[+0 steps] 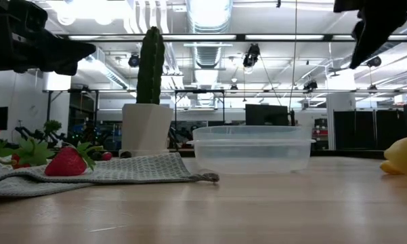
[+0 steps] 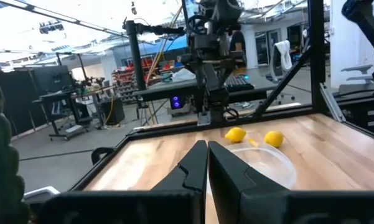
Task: Pick and placing Produce into tupperware
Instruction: Put the top yellow lemon into the transparent container
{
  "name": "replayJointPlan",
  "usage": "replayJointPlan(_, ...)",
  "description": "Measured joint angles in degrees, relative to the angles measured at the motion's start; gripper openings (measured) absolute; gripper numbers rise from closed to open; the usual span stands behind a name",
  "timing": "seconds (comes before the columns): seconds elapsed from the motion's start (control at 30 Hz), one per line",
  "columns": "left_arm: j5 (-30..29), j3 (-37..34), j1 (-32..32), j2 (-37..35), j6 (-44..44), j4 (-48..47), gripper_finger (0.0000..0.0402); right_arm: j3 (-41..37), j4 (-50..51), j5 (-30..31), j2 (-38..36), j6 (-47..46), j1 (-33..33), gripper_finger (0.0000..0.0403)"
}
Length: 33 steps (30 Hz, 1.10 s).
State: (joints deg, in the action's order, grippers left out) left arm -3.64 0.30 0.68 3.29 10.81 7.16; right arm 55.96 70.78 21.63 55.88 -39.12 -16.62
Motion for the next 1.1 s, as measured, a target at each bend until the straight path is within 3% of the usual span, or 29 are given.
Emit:
replayJointPlan(0.23, -0.02, 0.00, 0.01, -0.02, -0.02, 0.19, 0.0000, 1.29, 2.41, -8.77, 6.88, -14.95, 0.00, 0.0278)
replayJointPlan(0.4, -0.02, 0.00, 0.01, 0.02, -0.16, 0.15, 0.0000, 0.76, 2.26, -10.20, 11.81, -23.51, -0.02, 0.0283)
replayJointPlan(0.7, -0.04, 0.00, 0.00, -0.01, -2.97, 0.02, 0.0000, -0.95, 2.28, -10.35, 21.50, -29.72, 0.00, 0.0293)
replayJointPlan(1.1, -0.07, 0.00, -0.01, -0.04, -2.95, 0.17, 0.0000, -1.44, 1.75, -17.07, 28.46, -41.35, -1.47, 0.0297)
